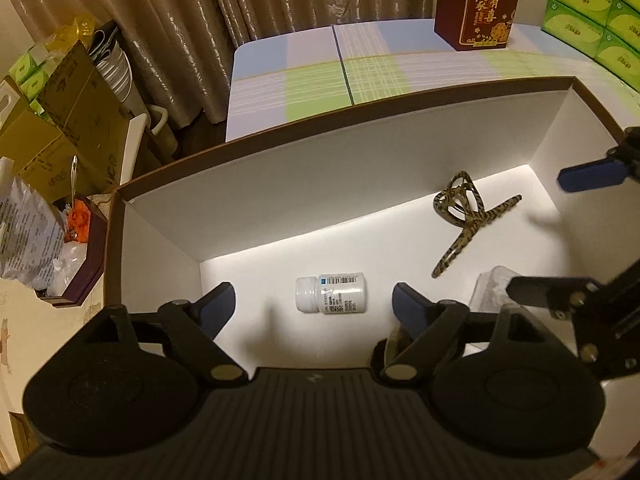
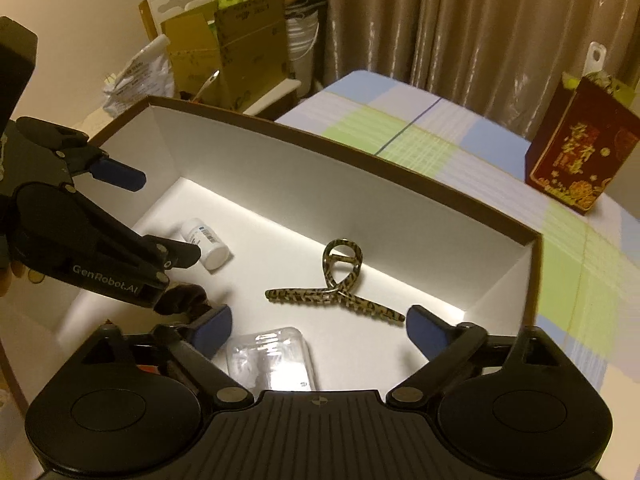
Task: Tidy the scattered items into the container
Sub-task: 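Open both grippers to drop the bottle and clip into the box, then lift, then lift both tools out of the box and move toward the remaining items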
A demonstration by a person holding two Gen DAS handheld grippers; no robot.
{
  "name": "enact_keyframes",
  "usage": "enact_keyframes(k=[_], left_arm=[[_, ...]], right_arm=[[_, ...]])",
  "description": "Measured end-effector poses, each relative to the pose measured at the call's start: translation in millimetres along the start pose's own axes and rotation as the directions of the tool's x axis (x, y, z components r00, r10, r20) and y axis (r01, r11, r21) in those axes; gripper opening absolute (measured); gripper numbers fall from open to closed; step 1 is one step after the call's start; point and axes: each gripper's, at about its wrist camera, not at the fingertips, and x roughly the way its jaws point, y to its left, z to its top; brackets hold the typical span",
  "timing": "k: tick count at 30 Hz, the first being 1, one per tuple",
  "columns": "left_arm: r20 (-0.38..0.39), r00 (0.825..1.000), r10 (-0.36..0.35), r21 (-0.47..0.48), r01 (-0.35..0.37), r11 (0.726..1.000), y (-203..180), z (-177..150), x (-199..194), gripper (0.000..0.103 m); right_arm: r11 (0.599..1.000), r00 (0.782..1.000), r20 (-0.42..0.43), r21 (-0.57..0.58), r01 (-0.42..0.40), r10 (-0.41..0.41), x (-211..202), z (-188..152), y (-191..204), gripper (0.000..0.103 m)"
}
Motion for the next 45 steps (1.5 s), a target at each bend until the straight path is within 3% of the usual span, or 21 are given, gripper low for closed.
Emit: enact_keyframes(k=[10,20,27,45], left_arm=[[0.026,1.0,0.014,-0.036,-0.013,0.999,-1,-7,-29,0.09],[0.061,0.998,0.036,-0.091,-0.03,0.995,-5,-20,-73,0.094],[0.091,0.995,0.036,-0.11,-0.026,0.994,-14,-39,-105,0.094],[0.136,0.99,0.037,-0.128,-0.02,0.992,-45,-93,-164,0.095]], right_arm=[[1.0,0.999,0.036,0.016,-0.012,0.012,-28,-13,9,0.101],[0.999,0.995,0.099,0.031,0.014,-0.017,-67,-30,17,0.101],[0.998,0.988,0.149,0.056,0.022,-0.03,-93,-45,21,0.101],[0.998,0.983,0.182,0.058,0.008,-0.019,-142,-84,40,0.101]])
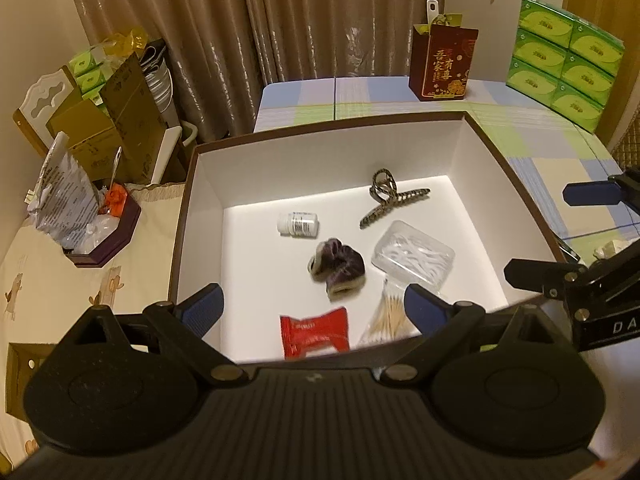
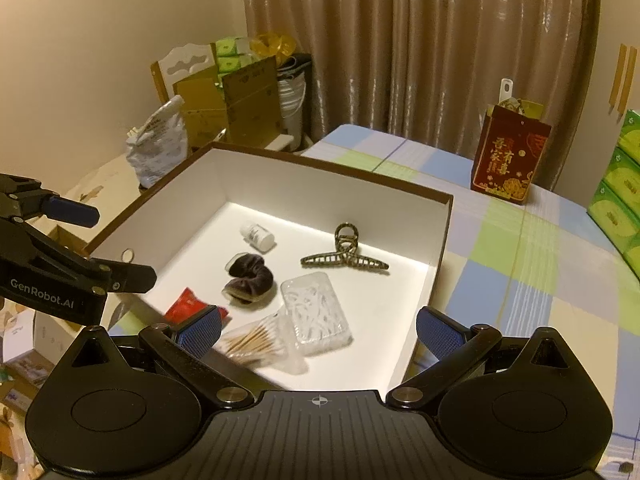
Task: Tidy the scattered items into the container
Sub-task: 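Lift both tools out of the box and move toward the remaining items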
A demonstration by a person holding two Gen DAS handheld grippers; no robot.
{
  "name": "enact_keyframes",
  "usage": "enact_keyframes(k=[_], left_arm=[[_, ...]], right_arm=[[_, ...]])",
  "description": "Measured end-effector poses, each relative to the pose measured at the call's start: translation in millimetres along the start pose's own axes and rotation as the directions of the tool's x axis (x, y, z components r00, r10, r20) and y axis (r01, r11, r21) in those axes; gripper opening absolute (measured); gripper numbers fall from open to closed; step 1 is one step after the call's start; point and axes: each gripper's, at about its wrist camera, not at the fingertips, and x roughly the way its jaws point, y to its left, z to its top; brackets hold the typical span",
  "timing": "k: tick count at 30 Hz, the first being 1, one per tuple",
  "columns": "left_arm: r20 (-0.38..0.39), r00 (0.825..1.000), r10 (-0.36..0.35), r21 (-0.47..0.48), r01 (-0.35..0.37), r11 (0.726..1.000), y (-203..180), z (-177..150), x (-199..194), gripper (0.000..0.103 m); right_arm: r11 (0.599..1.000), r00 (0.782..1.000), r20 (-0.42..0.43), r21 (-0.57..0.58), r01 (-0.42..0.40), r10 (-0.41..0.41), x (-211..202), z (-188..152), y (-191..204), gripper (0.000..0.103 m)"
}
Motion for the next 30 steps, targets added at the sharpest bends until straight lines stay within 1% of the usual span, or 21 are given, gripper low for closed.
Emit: enact_keyframes(k=[8,14,18,23,30], left_arm=[[-0.008,1.0,-0.001,-0.012,0.001,1.0,-12,-24,-17,0.096],[-0.017,1.0,0.0,-0.022,0.0,1.0,-19,-39,-25,0.096],[-0.012,1.0,-0.004,-0.032,0.004,0.999,-25,-44,-31,0.096],[-0.009,1.0,0.009,-0.031,-0.009,0.999,-31,-47,-36,0.096],[-0.02,1.0,0.014,-0.03,-0.015,0.999,-42,-53,-40,0.097]], right_arm=[[1.0,1.0,0.001,-0.001,-0.019,0.019,-20,-20,5,0.101],[1.0,1.0,0.001,-0.012,-0.017,0.017,-30,-30,6,0.101],[1.0,1.0,0.001,-0.007,-0.018,0.018,-36,-37,4,0.101],[1.0,1.0,-0.001,-0.006,-0.019,0.019,-42,-43,0,0.101],[1.0,1.0,-0.012,-0.007,-0.024,0.024,-50,-56,-7,0.101]])
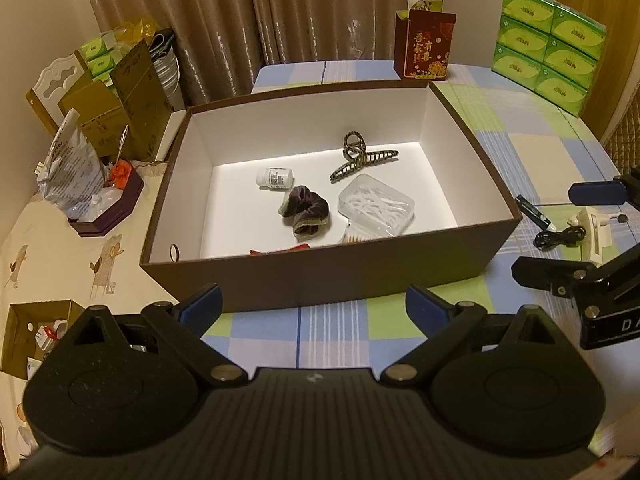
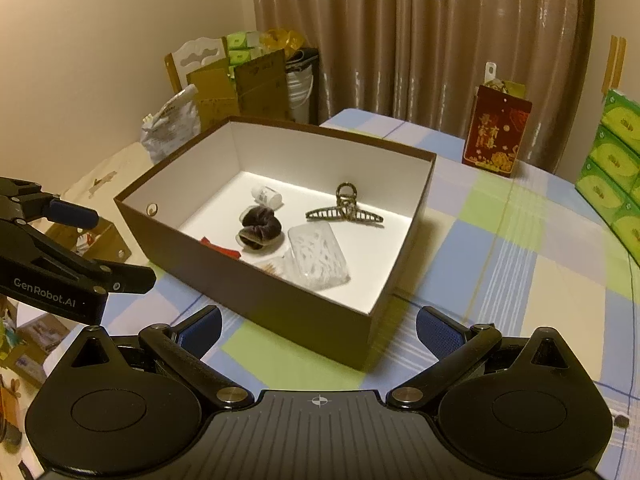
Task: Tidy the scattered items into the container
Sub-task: 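Lift both tools out of the box and move toward the remaining items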
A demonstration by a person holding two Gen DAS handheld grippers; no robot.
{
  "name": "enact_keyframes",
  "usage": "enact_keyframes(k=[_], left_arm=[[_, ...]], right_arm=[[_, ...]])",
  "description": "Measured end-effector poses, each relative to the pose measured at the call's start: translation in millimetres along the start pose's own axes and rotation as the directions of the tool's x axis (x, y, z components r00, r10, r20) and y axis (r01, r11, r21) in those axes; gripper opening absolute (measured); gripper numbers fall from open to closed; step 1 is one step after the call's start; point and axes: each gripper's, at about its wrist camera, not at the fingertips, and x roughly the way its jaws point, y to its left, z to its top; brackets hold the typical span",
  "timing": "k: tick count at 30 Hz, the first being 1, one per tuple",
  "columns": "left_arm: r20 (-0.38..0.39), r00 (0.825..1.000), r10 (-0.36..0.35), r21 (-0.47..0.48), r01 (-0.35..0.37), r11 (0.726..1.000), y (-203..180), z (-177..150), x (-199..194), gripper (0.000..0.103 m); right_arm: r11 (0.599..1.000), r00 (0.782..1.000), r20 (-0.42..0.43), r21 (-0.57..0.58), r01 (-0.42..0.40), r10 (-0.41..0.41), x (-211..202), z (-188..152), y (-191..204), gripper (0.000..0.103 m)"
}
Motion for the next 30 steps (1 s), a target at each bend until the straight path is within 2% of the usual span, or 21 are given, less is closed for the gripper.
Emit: enact_keyframes(k=[15,30], left_arm=[[-0.041,0.999,-0.026,0.007,0.026,1.0,-36,-12,1,0.096],[-0.066,0.993,-0.103,0.08,0.108,0.991,-112,-14,9,0.097]], right_arm=[[0.999,0.999,-0.036,0.051,0.014,-0.012,-22,-34,-34,0.101],[0.978,0.993,-0.072,0.181,0.106,-0.095,-70,-79,-101,0.101]])
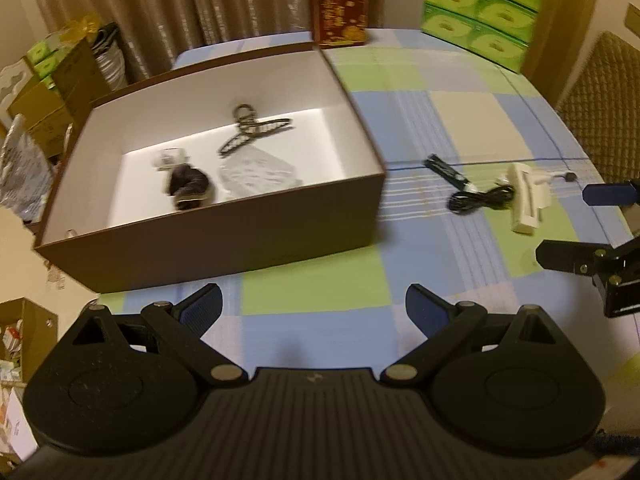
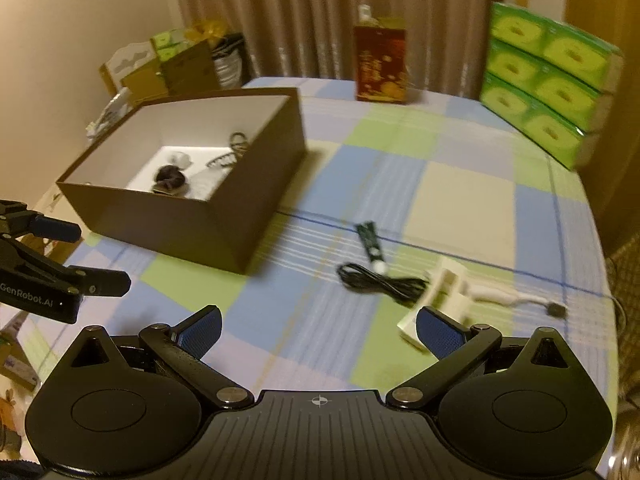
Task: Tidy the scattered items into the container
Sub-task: 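Lift both tools out of the box and move toward the remaining items, then grasp the black cable with the left gripper while the right gripper grasps the white hair clip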
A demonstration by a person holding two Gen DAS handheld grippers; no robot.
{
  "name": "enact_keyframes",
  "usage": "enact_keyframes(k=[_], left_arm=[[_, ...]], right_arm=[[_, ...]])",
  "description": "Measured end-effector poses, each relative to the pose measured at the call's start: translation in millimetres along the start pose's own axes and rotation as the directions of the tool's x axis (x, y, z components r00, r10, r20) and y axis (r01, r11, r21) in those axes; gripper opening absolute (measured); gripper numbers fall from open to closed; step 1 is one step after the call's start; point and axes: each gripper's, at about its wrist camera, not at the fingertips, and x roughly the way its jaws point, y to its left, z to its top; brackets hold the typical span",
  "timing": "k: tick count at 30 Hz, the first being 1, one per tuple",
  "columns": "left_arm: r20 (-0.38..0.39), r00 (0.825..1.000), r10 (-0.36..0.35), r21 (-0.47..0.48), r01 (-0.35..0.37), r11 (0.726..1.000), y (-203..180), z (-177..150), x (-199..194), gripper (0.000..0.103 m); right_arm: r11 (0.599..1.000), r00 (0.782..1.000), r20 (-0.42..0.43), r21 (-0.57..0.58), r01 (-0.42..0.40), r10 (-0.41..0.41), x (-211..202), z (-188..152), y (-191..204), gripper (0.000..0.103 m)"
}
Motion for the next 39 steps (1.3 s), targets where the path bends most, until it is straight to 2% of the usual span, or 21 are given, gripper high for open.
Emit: enact_keyframes(k=[19,27,32,33,35,37,39], left_arm=[[-0.046,0.991,-0.128,0.114,0.132,0.985,-98,12,35,0.096],[-0.036,0.986,-0.166,0.175,0.17,0.97,-124,24,52,0.095],[-0.026,0.984,-0.174,0.216,0.175,0.961,-134,31,62,0.095],[-0.028,0.984,-0.174,0.219,0.176,0.96,-135,33,65,0.095],[-0.033,0.984,-0.174,0.223,0.176,0.959,-135,37,71,0.094],[-0.036,0.984,-0.175,0.231,0.179,0.956,-136,41,76,0.094],[-0.039,0.983,-0.177,0.238,0.181,0.954,-137,45,82,0.094]], right_arm=[[0.983,0.991,-0.057,0.132,0.129,-0.123,-24,-35,-100,0.101],[0.977,0.988,-0.065,0.153,0.147,-0.139,-18,-38,-124,0.101],[0.974,0.991,-0.058,0.186,0.127,-0.118,-5,-33,-132,0.1],[0.974,0.992,-0.059,0.191,0.124,-0.115,-1,-31,-132,0.099],[0.974,0.992,-0.065,0.198,0.115,-0.103,6,-29,-132,0.09],[0.972,0.993,-0.075,0.211,0.107,-0.093,14,-26,-133,0.087],[0.971,0.993,-0.075,0.218,0.103,-0.088,22,-24,-132,0.078]])
